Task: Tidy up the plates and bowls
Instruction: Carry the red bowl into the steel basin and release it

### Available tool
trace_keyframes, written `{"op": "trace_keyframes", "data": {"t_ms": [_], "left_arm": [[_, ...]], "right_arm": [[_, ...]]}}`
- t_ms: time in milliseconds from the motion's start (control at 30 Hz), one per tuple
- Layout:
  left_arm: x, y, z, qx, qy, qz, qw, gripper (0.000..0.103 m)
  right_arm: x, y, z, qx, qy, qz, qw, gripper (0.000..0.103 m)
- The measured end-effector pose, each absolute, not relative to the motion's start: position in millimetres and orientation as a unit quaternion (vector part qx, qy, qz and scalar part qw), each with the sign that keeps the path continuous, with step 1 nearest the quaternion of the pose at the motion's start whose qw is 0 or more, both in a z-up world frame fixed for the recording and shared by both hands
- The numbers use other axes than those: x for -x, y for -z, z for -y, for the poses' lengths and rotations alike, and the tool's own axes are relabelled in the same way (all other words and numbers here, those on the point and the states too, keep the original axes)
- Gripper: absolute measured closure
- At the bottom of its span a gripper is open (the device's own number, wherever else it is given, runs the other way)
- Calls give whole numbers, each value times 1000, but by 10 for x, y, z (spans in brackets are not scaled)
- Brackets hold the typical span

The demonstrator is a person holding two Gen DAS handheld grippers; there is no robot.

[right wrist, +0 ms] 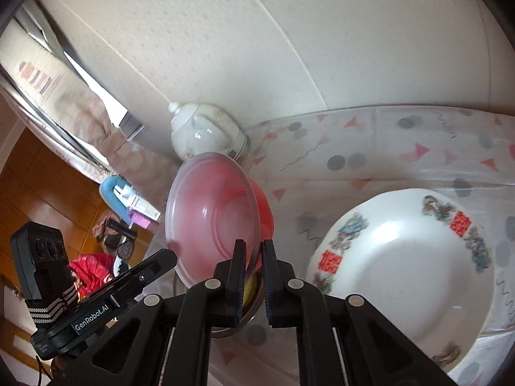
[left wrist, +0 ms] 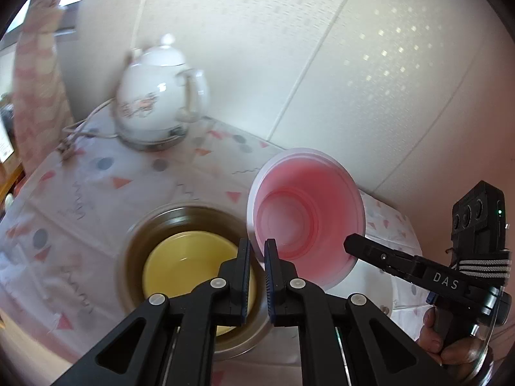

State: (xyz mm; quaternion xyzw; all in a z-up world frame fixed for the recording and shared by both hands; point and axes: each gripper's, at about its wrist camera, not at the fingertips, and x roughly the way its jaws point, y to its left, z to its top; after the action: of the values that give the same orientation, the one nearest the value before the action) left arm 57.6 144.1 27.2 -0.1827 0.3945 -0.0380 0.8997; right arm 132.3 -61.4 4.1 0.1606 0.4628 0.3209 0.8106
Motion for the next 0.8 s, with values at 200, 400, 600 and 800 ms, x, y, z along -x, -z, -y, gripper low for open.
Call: {"op": "trace_keyframes", "data": {"t_ms": [200,400,600,800], "left_arm": [[-353,-93,-1757,206,12,-403,892,95],[-227,121,-1908,222,-2,-422,879,95],[-220,299,-1964,232,-18,-442,866,95],[-247,369,-1970,234,-19,-451,861,95]], "right_arm": [[-1170,124,257,-138,-346,-487,790,93],[-1134,242,124,-122,-346,-512,777,93],[-1150,403,-16,-99,-336,-533,770,91],[-1168,501,-33,-89,-324,-545,768,90]]}}
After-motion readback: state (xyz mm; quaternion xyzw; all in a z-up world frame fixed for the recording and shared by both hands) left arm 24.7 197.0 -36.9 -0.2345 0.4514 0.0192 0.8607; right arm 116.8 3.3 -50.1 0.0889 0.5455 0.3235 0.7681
